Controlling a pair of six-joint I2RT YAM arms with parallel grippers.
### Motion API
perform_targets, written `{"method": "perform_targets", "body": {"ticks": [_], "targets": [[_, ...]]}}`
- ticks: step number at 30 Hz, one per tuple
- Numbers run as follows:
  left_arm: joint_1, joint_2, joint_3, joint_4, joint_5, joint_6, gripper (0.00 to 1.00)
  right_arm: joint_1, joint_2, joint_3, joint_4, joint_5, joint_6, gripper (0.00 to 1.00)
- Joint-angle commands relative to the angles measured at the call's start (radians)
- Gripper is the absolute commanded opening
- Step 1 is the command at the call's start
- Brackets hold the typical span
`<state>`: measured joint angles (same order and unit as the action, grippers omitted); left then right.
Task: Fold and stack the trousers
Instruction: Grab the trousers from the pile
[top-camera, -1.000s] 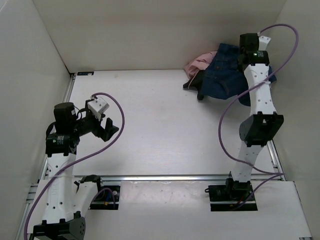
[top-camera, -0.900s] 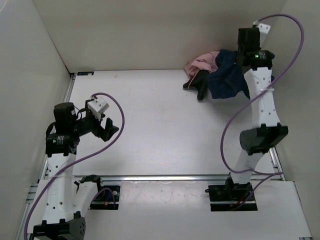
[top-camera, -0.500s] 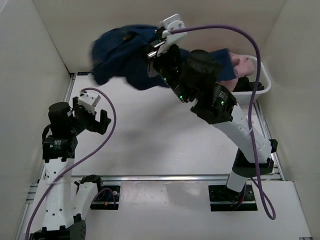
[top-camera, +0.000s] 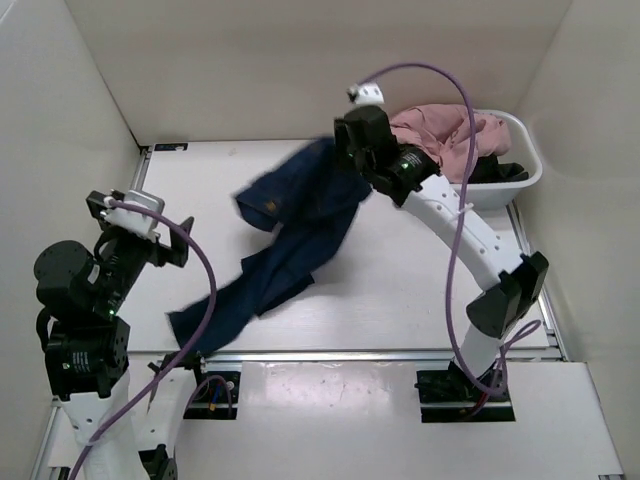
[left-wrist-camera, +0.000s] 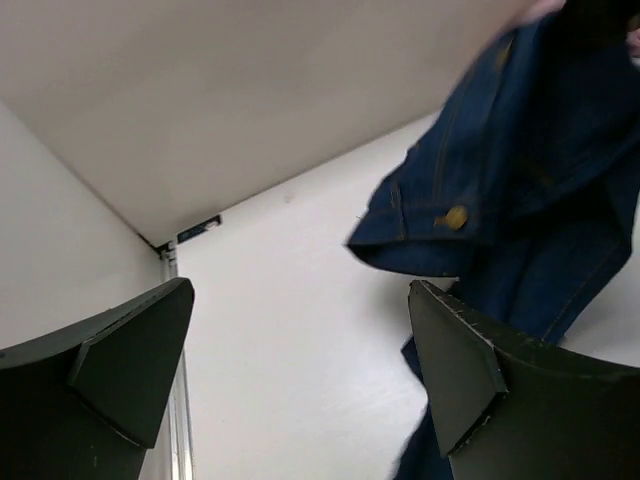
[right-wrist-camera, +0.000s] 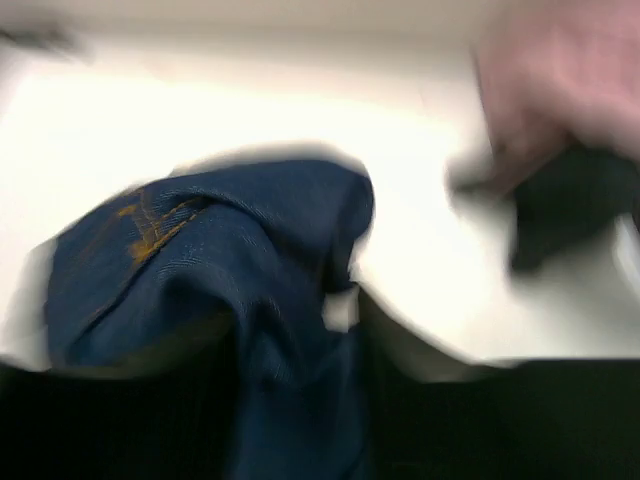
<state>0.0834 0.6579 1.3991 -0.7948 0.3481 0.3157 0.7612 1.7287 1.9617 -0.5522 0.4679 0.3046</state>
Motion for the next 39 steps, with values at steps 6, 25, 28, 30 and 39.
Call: {"method": "perform_targets", "body": {"ticks": [6, 25, 28, 30, 39], "targets": [[-0.005, 0.023, -0.119, -0.17, 0.064, 0.131, 1.0, -0.203, -0.057, -0.284, -0.256, -0.063, 0.11, 0.78], [-0.053, 0.246, -0.774, -0.12, 0.132, 0.516, 0.97, -0.059, 0.445, 0.032, -0.235, -0.156, 0.038, 0.99], [-0.062, 0.285, -0.793, -0.08, 0.17, 0.516, 0.96, -0.059, 0.534, 0.144, -0.195, -0.228, 0.01, 0.99], [-0.062, 0.313, -0.816, -0.037, 0.17, 0.516, 0.96, -0.049, 0.592, 0.19, -0.195, -0.229, 0.001, 0.99], [-0.093, 0.459, -0.931, 0.101, 0.028, 0.433, 0.27, -0.059, 0.69, 0.229, -0.261, -0.238, 0.019, 0.99]]}}
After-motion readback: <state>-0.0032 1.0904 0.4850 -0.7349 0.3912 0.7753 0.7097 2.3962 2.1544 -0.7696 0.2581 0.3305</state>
